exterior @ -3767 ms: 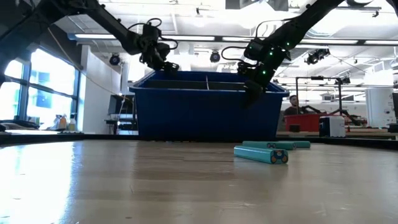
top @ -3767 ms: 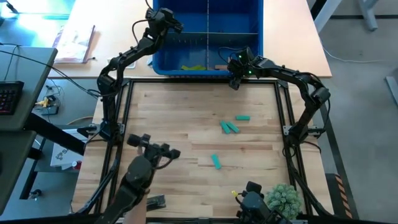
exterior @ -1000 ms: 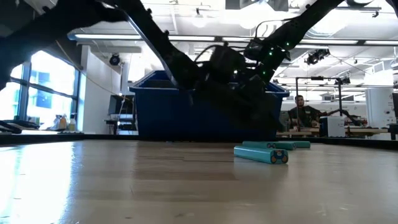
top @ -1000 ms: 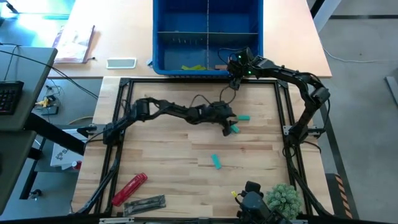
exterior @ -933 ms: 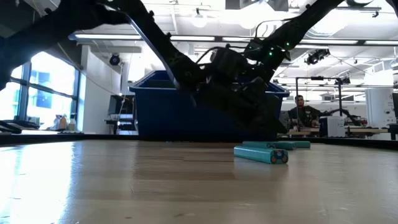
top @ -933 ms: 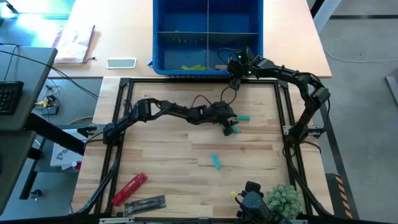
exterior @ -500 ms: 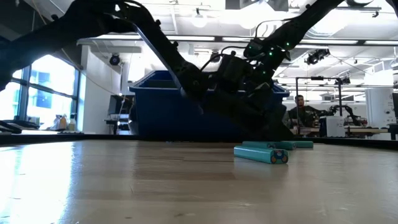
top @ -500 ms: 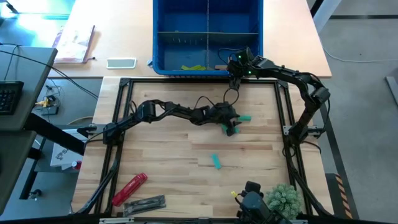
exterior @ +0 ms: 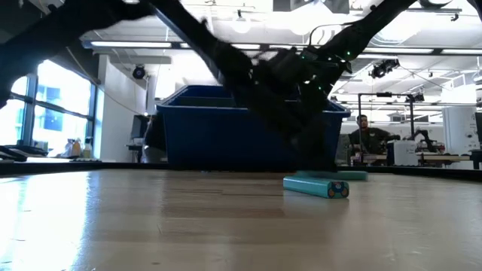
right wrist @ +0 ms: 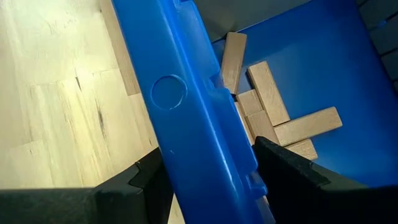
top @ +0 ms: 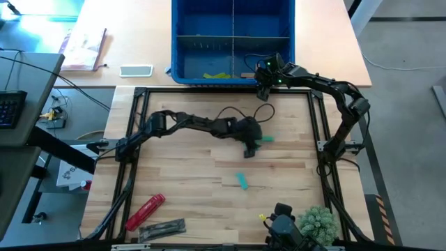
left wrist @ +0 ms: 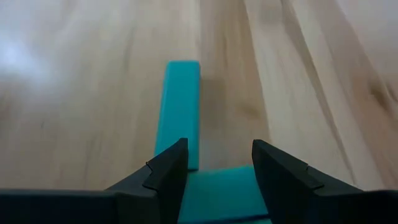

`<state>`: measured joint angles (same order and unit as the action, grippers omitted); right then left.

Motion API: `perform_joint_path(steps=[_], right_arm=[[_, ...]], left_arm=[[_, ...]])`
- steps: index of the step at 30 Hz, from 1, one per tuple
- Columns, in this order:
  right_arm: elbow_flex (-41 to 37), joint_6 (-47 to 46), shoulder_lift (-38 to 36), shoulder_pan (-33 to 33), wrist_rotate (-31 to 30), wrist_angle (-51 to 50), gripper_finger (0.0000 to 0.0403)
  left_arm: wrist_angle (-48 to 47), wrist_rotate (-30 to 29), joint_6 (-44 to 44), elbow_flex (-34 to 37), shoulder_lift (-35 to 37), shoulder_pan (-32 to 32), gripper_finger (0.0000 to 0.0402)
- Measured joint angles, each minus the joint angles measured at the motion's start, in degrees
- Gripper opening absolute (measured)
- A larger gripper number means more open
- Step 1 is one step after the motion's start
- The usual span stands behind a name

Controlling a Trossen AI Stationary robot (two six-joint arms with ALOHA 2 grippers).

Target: Sort blocks

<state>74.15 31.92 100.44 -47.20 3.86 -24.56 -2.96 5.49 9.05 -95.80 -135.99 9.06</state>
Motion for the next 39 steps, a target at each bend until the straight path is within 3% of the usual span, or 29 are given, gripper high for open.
perform_joint_path(steps=[7,18,26,30,39], right_arm=[[0.00,0.02,0.00,0.00,0.00,0.02,0.0194],[0.00,0.00,0.00,-0.01,0.02,0.00,0.0194],[0.00,0.02,0.00,0.00,0.00,0.02,0.0194],[0.00,0.02,0.00,0.00,0.00,0.01,0.0194],[0.01,0.00,0.00,-0.02,0.02,0.01,0.0194]], left_arm=[[-25.22,-7.10,4.86,0.51,8.47,-0.61,0.0158],[-24.15,-14.32,0.07,0.45,9.88,1.16,0.0158],[-23.56,-13.16,-0.79,0.41,7.88,1.42,0.0158],[-29.47,-11.10,0.48,0.03,7.83,0.33,0.0158],[-52.94,-12.32,2.30,0.35,11.26,-1.26,0.0158]])
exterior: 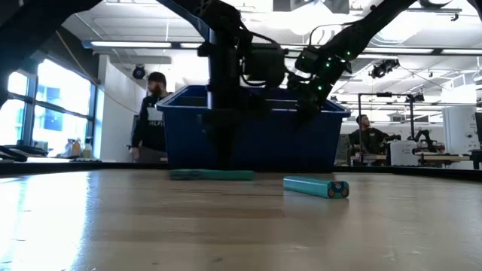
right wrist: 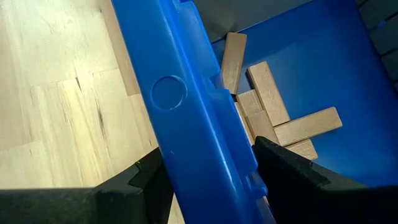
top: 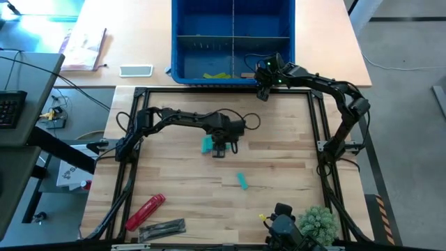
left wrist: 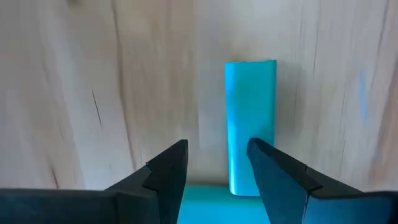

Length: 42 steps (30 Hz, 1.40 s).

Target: Sort blocks

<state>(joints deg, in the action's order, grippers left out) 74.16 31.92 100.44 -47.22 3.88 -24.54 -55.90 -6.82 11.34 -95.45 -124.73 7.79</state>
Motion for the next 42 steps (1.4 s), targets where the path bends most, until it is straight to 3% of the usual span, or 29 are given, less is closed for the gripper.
perform_joint_path(steps=[4,9,14,18,26,42], right_arm=[[0.01,0.01,0.00,0.00,0.00,0.00,0.0194],[-0.01,0.02,0.00,0.02,-0.02,0.00,0.0194],[0.00,0.02,0.00,0.00,-0.02,-0.01,0.0194],[0.00,0.02,0.00,0.00,-0.01,0.00,0.0194],[0.01,0.02,0.00,0.00,0.00,0.01,0.0194],[0.01,0.02,0.00,0.00,-0.02,0.01,0.0194]], left_arm=[[-5.67,-0.72,1.49,0.26,1.72,0.00,0.0158],[1.71,-0.65,4.09,0.15,4.73,-0.06,0.0158],[7.77,7.80,12.60,0.15,5.73,-1.72,0.0158],[9.96,9.27,17.10,0.45,5.75,-2.30,0.0158],[22.69,17.27,16.86,8.58,5.75,-3.55,0.0158],[33.11,4.61,6.69,9.28,5.84,-15.56,0.0158]])
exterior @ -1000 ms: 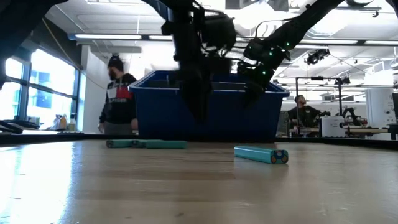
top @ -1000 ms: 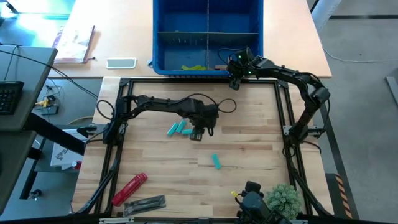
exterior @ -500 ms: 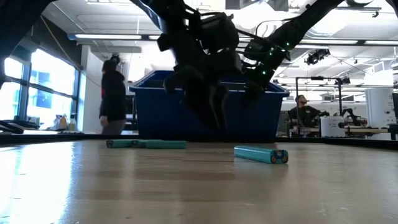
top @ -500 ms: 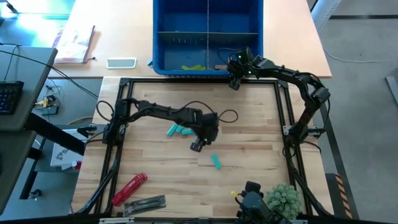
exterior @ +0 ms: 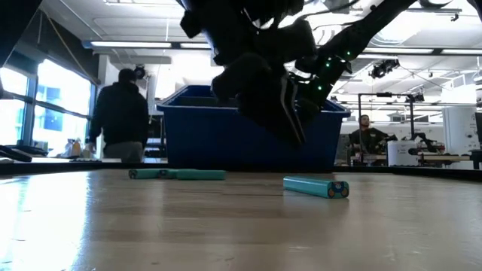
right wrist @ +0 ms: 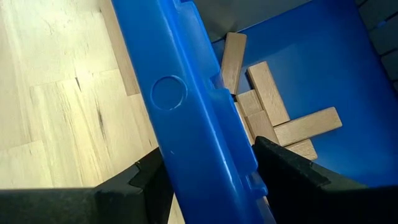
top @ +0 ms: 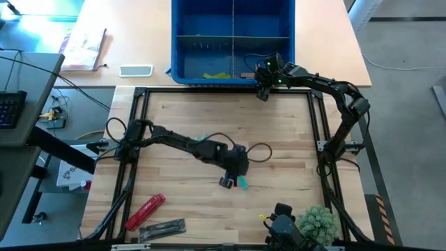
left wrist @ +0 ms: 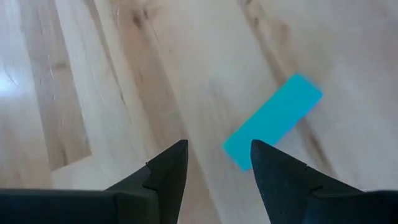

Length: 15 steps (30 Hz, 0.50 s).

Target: Sort blocks

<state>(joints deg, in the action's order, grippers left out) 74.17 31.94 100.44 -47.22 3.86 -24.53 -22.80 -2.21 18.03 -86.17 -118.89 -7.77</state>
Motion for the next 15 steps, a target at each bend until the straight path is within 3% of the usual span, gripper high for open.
perform_joint_path(steps=[9,15], right_arm=[[0.00,-0.01,0.00,0.00,0.01,-0.01,0.0194],[-0.02,-0.01,0.00,0.00,0.00,0.00,0.0194]], left_arm=[[5.11,0.00,-4.85,0.00,-0.45,-4.85,0.0158],[13.32,1.39,-4.45,0.02,-4.99,-6.70,0.0158]])
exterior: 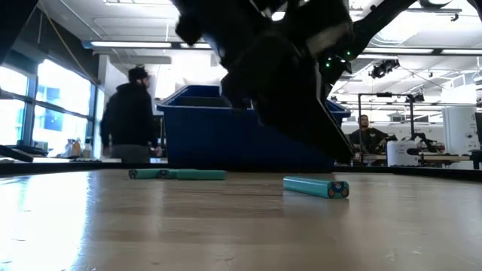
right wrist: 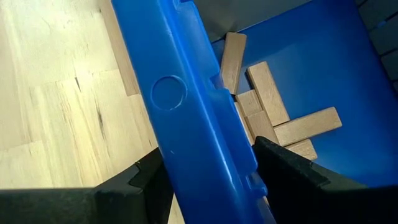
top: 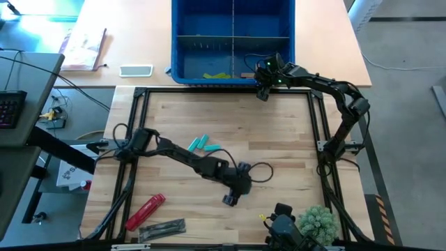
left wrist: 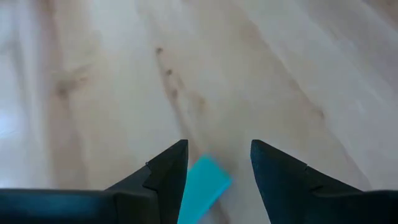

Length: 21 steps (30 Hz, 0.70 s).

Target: Sort blocks

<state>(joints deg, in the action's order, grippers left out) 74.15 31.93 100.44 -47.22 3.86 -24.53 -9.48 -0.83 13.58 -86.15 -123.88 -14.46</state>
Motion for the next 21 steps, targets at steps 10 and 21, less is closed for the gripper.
perform_joint_path(steps=[10,21], right_arm=[[0.02,0.01,0.00,0.00,0.02,0.00,0.0194],[0.02,0.01,0.00,0.02,0.02,0.00,0.0194]], left_arm=[[-2.21,3.93,-2.59,-0.11,-3.56,2.68,0.0158],[-13.44,-0.87,0.58,0.08,0.18,4.77,0.0158]])
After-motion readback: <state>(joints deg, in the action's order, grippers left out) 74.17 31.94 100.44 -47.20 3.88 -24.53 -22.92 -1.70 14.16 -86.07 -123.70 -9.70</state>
